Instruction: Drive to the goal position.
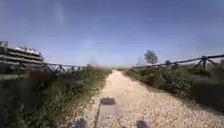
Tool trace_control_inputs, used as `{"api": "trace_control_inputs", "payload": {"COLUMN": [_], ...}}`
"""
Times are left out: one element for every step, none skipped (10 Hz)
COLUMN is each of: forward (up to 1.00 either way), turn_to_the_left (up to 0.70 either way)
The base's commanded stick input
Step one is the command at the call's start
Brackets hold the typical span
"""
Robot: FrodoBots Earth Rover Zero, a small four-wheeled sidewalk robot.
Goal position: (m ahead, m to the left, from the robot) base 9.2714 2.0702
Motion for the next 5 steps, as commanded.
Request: {"api": "trace_control_inputs", "payload": {"forward": [0.7,0.7,0.7,0.7,0.7], "turn_to_the_left": [-0.11,-0.33,-0.27,-0.18,-0.08]}}
